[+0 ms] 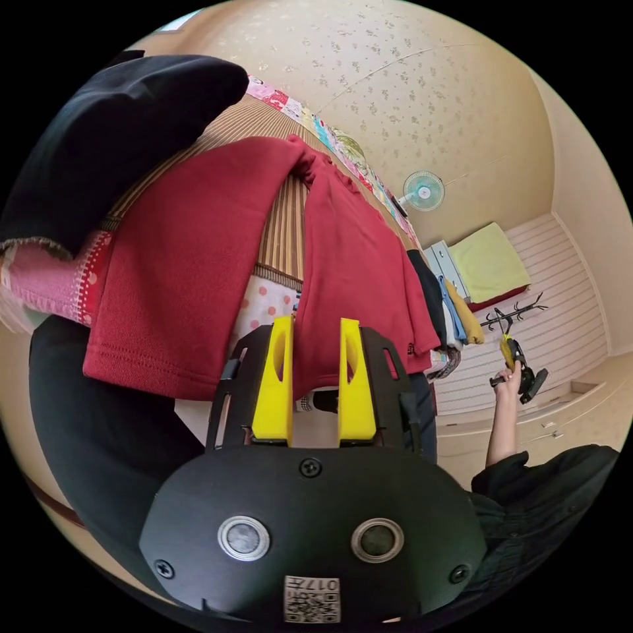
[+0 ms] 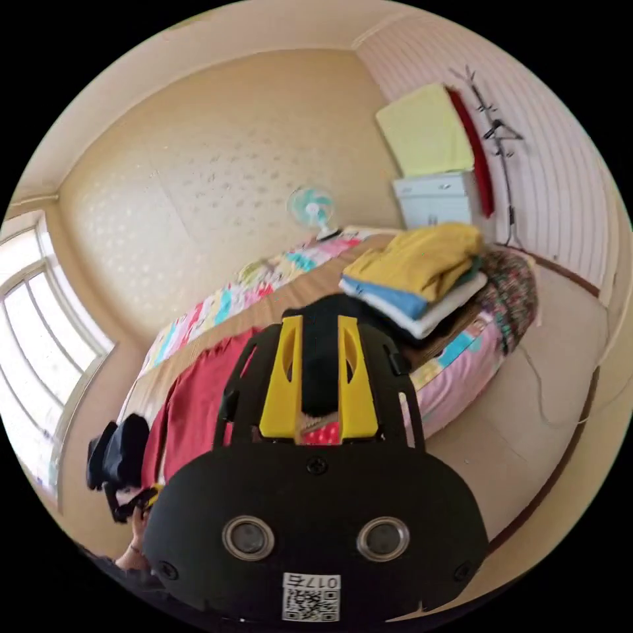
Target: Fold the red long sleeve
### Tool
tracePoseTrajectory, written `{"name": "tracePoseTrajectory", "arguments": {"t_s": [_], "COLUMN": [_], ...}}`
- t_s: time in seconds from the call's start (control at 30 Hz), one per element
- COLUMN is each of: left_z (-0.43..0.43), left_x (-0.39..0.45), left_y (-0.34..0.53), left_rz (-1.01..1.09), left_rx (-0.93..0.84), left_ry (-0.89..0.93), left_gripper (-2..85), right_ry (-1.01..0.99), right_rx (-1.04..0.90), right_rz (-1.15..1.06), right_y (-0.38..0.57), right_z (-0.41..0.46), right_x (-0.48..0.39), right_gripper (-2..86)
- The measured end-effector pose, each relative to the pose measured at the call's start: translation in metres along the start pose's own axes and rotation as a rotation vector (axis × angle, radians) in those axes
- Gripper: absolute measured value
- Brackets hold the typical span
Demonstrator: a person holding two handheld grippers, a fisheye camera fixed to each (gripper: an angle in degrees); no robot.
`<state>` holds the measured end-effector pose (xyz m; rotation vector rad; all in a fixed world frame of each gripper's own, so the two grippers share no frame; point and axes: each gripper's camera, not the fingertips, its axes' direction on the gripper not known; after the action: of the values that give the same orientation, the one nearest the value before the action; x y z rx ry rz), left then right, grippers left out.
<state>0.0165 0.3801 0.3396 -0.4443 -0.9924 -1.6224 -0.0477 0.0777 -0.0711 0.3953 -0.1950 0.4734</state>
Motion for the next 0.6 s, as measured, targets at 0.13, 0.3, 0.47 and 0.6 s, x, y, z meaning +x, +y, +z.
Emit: {"name": "tracePoseTrajectory", "arguments": {"t_s": [0.13,0.3,0.47,0.6], "left_z": [-0.005,-0.028,-0.049,-0.063], "left_x": [0.003,0.009,-0.006,-0.014], "left_y": [0.001,0.004,0.014,0.02], "left_rz": [0.006,0.051,0.026,0.004], "left_rx": [-0.031,-0.055,-0.069,-0.017], "left_ry": [-0.021,-0.035,-0.019,-0.041], "left_gripper": [11.4,12.2,12.0,11.1], "right_ry": [-0.163,-0.087,-0.274,-0.155], "right_rx": [-0.342,-0.459,-0.089,0.327], "right_rz": [-0.107,-0.23,-0.288,-0.126], "right_y": [0.062,0.073,-0.015,-0.046], "right_z": [0.09,0.112,-0.003,-0.114], "right_x": [-0.037,-0.064,-0.022,0.042], "right_gripper": [10.6,3.0,1.1,1.6]}}
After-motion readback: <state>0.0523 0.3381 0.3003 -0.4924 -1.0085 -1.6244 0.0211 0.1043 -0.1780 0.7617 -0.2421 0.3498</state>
